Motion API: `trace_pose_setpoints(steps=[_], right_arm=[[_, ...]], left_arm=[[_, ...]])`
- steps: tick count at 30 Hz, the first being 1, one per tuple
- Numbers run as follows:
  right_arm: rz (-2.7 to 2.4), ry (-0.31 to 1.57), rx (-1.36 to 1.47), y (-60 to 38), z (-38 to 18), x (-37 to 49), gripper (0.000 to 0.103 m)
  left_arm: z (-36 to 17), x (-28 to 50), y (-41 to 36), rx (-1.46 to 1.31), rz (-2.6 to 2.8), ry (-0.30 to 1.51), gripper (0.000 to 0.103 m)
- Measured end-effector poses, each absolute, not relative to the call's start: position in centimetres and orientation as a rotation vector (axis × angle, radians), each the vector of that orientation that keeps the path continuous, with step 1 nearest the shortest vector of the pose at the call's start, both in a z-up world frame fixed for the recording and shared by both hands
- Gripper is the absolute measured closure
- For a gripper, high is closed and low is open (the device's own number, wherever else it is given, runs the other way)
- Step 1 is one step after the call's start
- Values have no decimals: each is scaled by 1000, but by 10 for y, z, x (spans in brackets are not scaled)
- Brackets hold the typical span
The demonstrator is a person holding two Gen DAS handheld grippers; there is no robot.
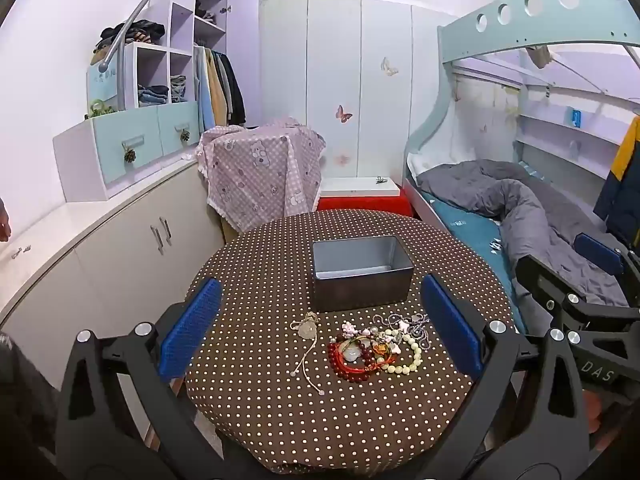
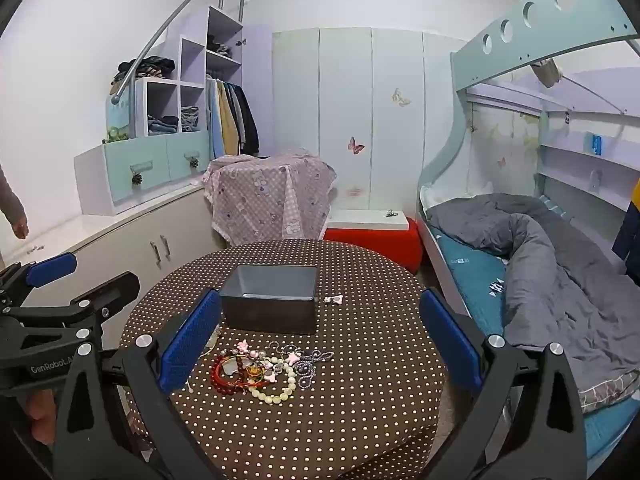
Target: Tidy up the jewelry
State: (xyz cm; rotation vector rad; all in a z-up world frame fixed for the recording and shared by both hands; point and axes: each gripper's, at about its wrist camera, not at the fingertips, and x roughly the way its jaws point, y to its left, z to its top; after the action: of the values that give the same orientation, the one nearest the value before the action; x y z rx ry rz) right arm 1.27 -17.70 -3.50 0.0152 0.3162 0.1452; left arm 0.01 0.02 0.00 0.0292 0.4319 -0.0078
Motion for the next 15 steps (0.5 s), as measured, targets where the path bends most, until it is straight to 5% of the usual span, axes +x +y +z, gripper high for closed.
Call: trace_pose_setpoints(steps=[15], right_arm=[[163, 333, 19, -176, -36, 17, 8]], left_arm=[[8, 1, 6, 34, -12, 418, 6]])
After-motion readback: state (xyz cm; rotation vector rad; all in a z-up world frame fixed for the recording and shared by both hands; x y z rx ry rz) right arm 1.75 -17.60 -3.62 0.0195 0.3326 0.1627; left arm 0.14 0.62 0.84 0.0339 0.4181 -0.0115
